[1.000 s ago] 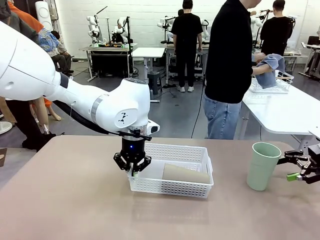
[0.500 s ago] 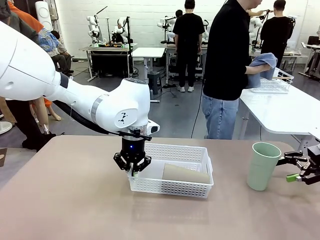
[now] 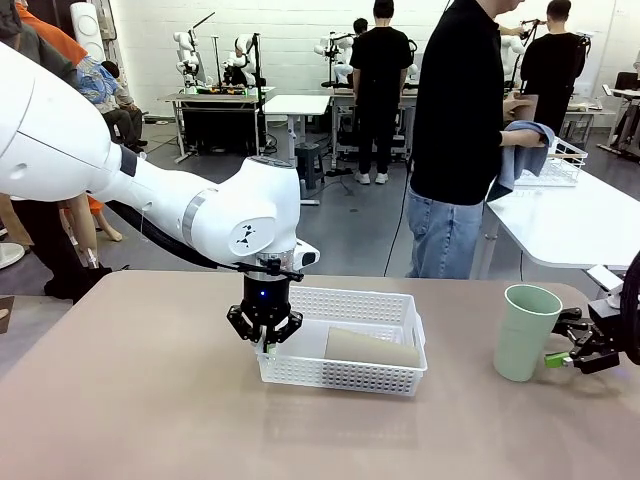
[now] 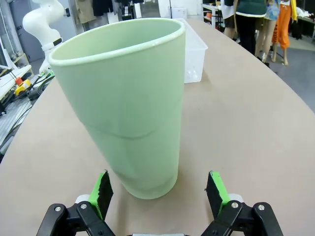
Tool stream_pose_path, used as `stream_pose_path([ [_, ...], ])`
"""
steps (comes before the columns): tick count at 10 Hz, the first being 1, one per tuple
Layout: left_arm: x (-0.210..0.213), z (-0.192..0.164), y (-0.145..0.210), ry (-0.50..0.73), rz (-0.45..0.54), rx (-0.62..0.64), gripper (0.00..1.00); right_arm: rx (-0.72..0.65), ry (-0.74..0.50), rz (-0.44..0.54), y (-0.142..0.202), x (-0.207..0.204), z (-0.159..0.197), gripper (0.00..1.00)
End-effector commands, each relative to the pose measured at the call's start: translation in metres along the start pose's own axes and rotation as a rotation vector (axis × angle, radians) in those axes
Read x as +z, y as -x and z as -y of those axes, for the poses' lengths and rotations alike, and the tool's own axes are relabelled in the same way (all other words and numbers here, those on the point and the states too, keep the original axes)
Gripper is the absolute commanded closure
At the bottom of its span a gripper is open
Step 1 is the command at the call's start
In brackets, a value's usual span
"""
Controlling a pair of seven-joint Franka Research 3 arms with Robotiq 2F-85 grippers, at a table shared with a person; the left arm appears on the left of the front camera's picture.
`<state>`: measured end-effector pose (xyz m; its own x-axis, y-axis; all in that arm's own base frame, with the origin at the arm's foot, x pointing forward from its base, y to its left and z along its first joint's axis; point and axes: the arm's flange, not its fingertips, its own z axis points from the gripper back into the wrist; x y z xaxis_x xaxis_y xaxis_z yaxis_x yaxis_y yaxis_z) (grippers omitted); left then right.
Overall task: Clean and organize the cups into the basket.
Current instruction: Pick up the Reusable plastic cup from the right side of the table and stack it inside the Organizing basket in the center of the table.
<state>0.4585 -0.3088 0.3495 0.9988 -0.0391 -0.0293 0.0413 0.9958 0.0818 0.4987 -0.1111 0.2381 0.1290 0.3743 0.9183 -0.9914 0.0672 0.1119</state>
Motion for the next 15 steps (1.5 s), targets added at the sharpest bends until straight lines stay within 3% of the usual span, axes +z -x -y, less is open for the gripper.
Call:
stream_pose_path([
  [1, -0.004, 0.000, 0.001, -0.011, 0.000, -0.009, 1.00, -0.010, 0.009, 0.008, 0.000, -0.010, -0.002, 0.00],
  [13, -0.004, 0.000, 0.001, -0.011, 0.000, -0.009, 1.00, 0.036, -0.109, 0.042, -0.005, -0.054, -0.002, 0.00],
  [14, -0.004, 0.000, 0.001, -0.011, 0.000, -0.009, 1.00, 0.046, -0.118, 0.043, -0.004, -0.052, -0.002, 0.60],
  [15, -0.004, 0.000, 0.001, -0.011, 0.000, -0.009, 1.00, 0.049, -0.118, 0.047, -0.004, -0.051, -0.003, 0.60],
])
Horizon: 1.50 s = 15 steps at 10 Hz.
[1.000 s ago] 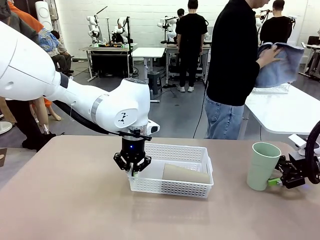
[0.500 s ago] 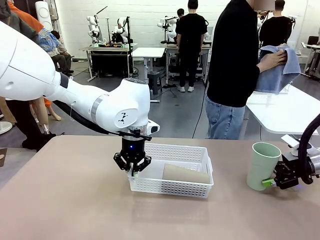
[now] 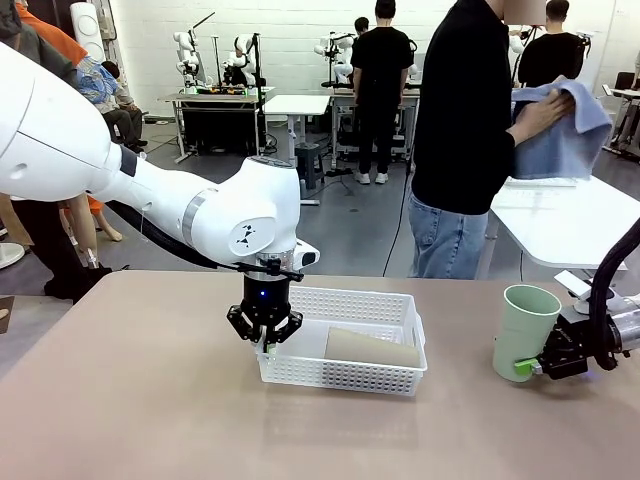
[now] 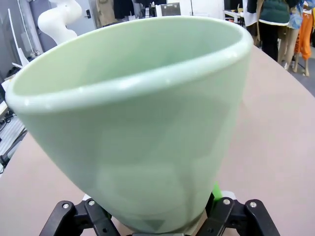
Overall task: Clean and organize the cups into the basket.
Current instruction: Pick up the Reusable plastic cup from the right side of the table and stack it inside the Organizing basket in the center of the table.
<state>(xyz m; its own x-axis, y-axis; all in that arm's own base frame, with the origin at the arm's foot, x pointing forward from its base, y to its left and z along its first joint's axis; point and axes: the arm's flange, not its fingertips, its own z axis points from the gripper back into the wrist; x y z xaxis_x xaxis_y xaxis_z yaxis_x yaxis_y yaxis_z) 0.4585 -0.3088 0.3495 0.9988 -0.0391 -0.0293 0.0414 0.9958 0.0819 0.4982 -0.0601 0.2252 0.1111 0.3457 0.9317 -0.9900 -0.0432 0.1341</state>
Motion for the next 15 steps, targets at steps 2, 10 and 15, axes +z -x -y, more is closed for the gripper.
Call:
stream_pose_path([
  [2, -0.004, 0.000, 0.001, -0.011, 0.000, -0.009, 1.00, 0.033, -0.012, 0.014, 0.004, 0.002, 0.000, 0.65],
  [10, -0.004, 0.000, 0.001, -0.011, 0.000, -0.009, 1.00, 0.062, 0.077, -0.011, -0.134, -0.030, -0.090, 1.00],
  [15, -0.004, 0.000, 0.001, -0.011, 0.000, -0.009, 1.00, 0.085, 0.048, -0.021, -0.149, -0.022, -0.098, 1.00],
])
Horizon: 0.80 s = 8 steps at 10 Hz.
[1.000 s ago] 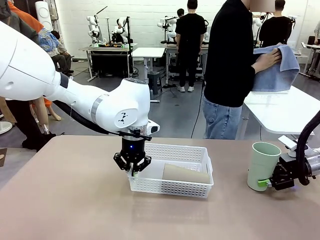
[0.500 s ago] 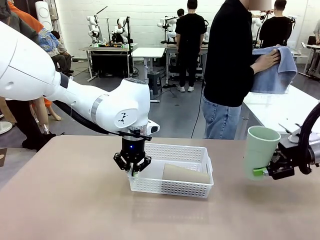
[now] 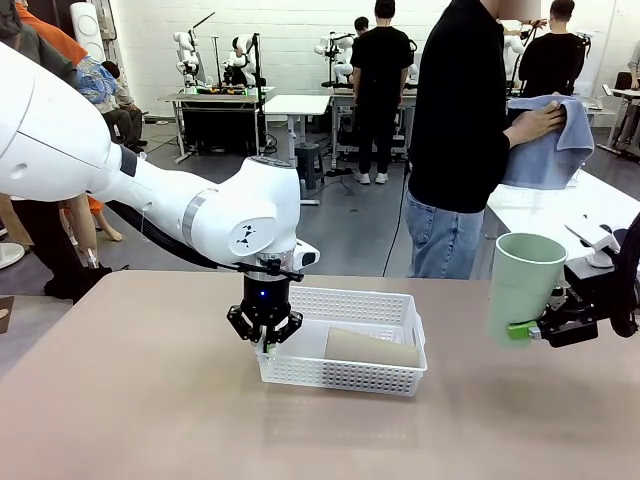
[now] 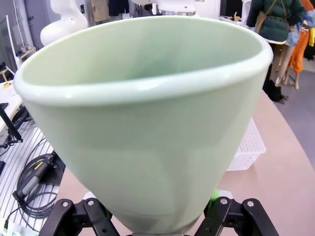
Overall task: Clean and organize the cups into the basket.
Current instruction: Pick up the Reusable plastic cup from the right side of the table and stack it inside the Organizing basket in the center of the table.
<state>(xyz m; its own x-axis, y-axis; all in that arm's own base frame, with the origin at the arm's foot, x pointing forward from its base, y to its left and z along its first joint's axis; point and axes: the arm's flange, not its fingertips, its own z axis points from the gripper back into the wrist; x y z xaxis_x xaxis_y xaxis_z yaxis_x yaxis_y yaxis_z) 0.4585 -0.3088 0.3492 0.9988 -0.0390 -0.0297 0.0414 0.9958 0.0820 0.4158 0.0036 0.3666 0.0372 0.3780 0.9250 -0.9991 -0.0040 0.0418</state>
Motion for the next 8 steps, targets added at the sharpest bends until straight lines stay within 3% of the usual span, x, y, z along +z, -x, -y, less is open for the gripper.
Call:
stream_pose_path([
  [1, -0.004, 0.000, 0.001, -0.011, 0.000, -0.009, 1.00, 0.013, -0.021, 0.017, -0.004, -0.003, 0.000, 1.00],
  [3, -0.004, 0.000, 0.001, -0.011, 0.000, -0.009, 1.00, 0.013, -0.021, 0.017, -0.004, -0.003, 0.000, 1.00],
  [4, -0.004, 0.000, 0.001, -0.011, 0.000, -0.009, 1.00, 0.002, -0.010, 0.007, -0.001, -0.002, -0.001, 0.21],
  [5, -0.004, 0.000, 0.001, -0.011, 0.000, -0.009, 1.00, 0.133, -0.060, -0.120, -0.054, -0.013, -0.019, 0.21],
  [6, -0.004, 0.000, 0.001, -0.011, 0.000, -0.009, 1.00, 0.188, -0.061, -0.154, -0.093, -0.020, -0.028, 0.21],
  [7, -0.004, 0.000, 0.001, -0.011, 0.000, -0.009, 1.00, 0.205, -0.053, -0.152, -0.120, -0.025, -0.031, 0.21],
  [8, -0.004, 0.000, 0.001, -0.011, 0.000, -0.009, 1.00, 0.192, -0.047, -0.213, -0.133, -0.030, -0.031, 0.21],
])
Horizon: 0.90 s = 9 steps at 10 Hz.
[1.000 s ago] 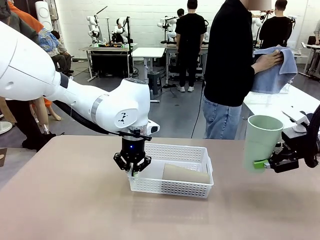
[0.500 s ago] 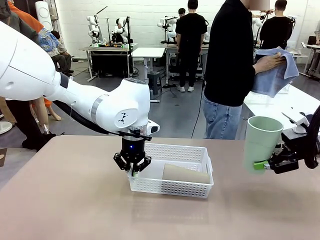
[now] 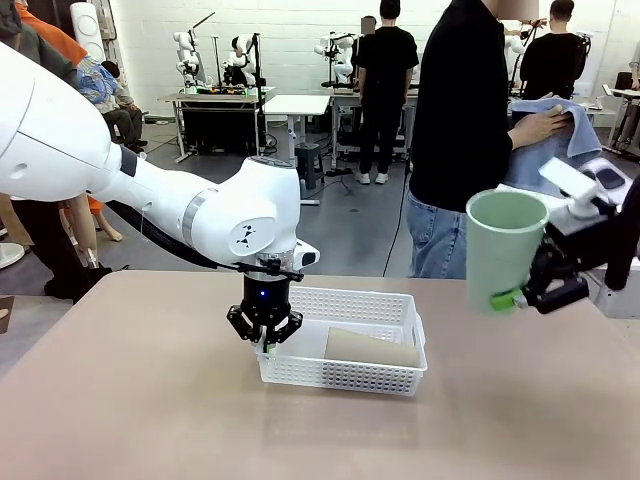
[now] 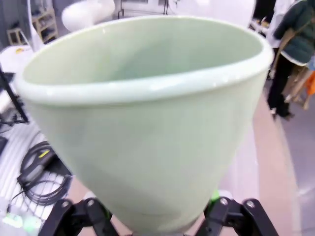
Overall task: Clean and organize the cups into the basket.
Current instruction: Pick up the Reusable plastic cup from the right side of the table and stack it inside the Organizing basket in the center of the table.
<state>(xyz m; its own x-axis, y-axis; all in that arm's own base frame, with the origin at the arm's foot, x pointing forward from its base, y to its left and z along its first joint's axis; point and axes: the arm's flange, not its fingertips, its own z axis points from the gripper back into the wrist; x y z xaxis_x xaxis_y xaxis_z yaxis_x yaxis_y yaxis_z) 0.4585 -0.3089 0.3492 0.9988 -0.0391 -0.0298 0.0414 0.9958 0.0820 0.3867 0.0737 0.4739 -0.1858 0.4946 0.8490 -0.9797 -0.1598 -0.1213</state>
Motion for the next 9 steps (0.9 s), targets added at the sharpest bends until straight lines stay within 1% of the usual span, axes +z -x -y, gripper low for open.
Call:
stream_pose_path([
  [1, -0.004, 0.000, 0.001, -0.011, 0.000, -0.009, 1.00, -0.050, 0.004, -0.159, -0.014, -0.010, 0.009, 0.21],
  [2, -0.004, 0.000, 0.001, -0.011, 0.000, -0.009, 1.00, -0.097, -0.035, -0.297, -0.017, -0.021, 0.015, 0.21],
  [3, -0.004, 0.000, 0.001, -0.011, 0.000, -0.009, 1.00, -0.132, -0.100, -0.441, -0.030, -0.042, 0.022, 0.21],
  [4, -0.004, 0.000, 0.001, -0.011, 0.000, -0.009, 1.00, -0.140, -0.142, -0.563, -0.041, -0.061, 0.025, 0.21],
  [5, -0.004, 0.000, 0.001, -0.011, 0.000, -0.009, 1.00, -0.144, -0.188, -0.752, -0.058, -0.088, 0.028, 0.21],
  [6, -0.004, 0.000, 0.001, -0.011, 0.000, -0.009, 1.00, -0.143, -0.192, -0.849, -0.067, -0.100, 0.031, 0.21],
  [7, -0.004, 0.000, 0.001, -0.011, 0.000, -0.009, 1.00, -0.159, -0.192, -0.974, -0.081, -0.117, 0.036, 0.21],
  [8, -0.004, 0.000, 0.001, -0.011, 0.000, -0.009, 1.00, -0.172, -0.180, -1.072, -0.090, -0.131, 0.043, 0.21],
  [9, -0.004, 0.000, 0.001, -0.011, 0.000, -0.009, 1.00, -0.181, -0.196, -1.139, -0.091, -0.141, 0.047, 0.21],
])
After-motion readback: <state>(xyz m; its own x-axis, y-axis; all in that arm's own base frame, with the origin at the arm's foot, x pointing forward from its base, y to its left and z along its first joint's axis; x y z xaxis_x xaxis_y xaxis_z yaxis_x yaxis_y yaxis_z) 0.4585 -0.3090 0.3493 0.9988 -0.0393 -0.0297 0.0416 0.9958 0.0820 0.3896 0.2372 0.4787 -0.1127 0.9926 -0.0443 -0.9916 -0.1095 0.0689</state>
